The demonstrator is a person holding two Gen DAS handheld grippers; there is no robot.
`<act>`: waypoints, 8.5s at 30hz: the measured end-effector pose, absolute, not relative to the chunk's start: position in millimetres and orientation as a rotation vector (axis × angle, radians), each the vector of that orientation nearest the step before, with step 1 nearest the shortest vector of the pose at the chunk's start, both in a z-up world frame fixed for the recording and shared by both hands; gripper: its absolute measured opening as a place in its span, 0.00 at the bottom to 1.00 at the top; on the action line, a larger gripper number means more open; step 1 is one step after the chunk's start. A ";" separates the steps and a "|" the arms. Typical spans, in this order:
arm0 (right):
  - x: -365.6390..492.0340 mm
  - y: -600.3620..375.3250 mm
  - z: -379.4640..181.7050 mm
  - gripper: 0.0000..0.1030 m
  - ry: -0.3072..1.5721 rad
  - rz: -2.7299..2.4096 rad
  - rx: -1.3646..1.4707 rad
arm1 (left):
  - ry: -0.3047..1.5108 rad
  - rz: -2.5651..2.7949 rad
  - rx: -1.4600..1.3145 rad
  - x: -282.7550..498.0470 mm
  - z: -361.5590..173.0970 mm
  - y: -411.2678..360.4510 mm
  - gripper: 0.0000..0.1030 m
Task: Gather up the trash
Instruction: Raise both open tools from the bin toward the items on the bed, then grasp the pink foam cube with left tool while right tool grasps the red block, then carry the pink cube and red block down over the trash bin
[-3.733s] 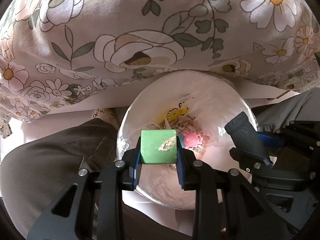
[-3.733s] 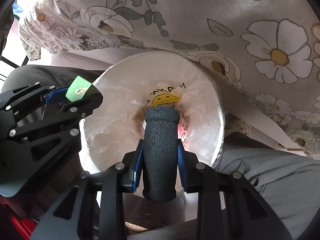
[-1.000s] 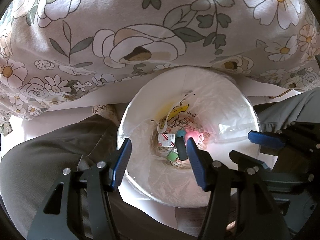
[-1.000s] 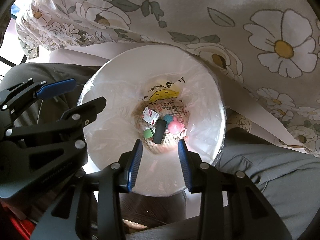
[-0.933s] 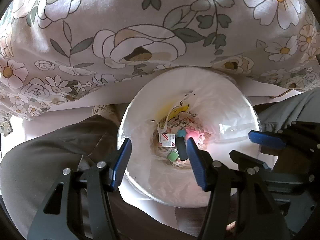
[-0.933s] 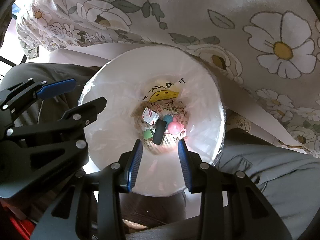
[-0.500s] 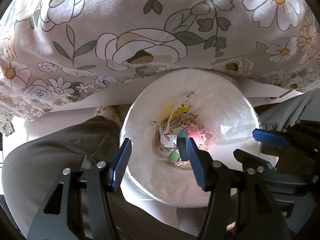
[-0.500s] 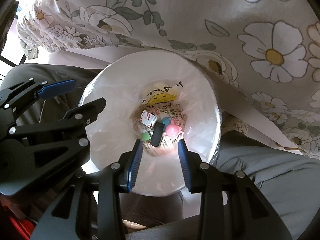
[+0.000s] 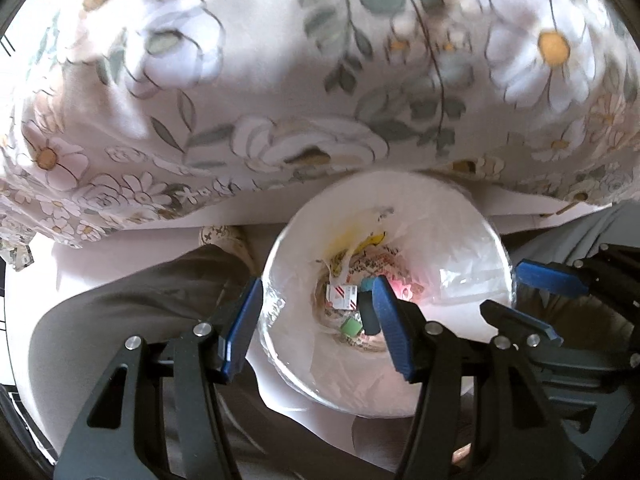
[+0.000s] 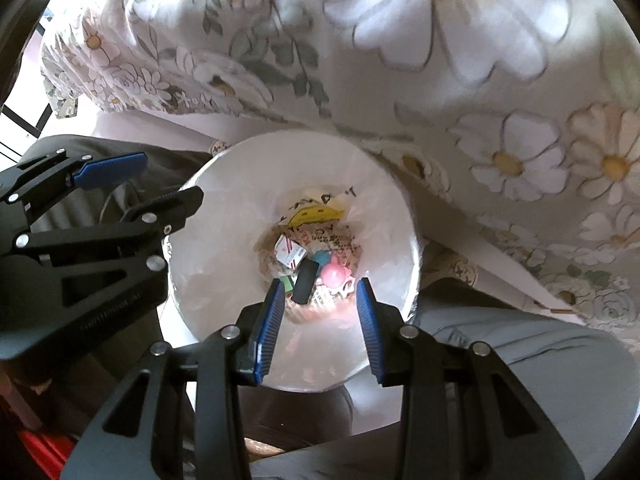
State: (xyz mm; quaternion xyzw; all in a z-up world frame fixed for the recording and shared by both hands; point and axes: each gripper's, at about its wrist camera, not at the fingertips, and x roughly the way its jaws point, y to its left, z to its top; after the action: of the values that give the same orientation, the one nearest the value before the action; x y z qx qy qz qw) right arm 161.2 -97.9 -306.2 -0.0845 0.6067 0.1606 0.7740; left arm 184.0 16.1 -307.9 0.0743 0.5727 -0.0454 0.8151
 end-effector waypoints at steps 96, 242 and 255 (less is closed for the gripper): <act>700.2 -122.3 -145.3 0.69 1.000 0.618 -0.320 | 0.774 -0.687 0.333 676.5 -146.0 14.7 0.81; 139.1 -146.2 -219.3 0.44 1.204 0.534 -0.125 | 1.054 -0.203 0.170 156.2 -201.2 18.5 0.55; 143.4 -135.9 -281.0 0.44 1.349 0.501 -0.074 | 1.211 -0.210 0.158 162.7 -272.2 6.9 0.55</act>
State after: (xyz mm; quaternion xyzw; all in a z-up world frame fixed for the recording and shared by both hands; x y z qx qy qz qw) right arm 143.4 -135.9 -281.0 -0.0340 0.6175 0.2294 0.7516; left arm 162.7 6.9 -272.2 0.0742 0.5673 -0.0986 0.8142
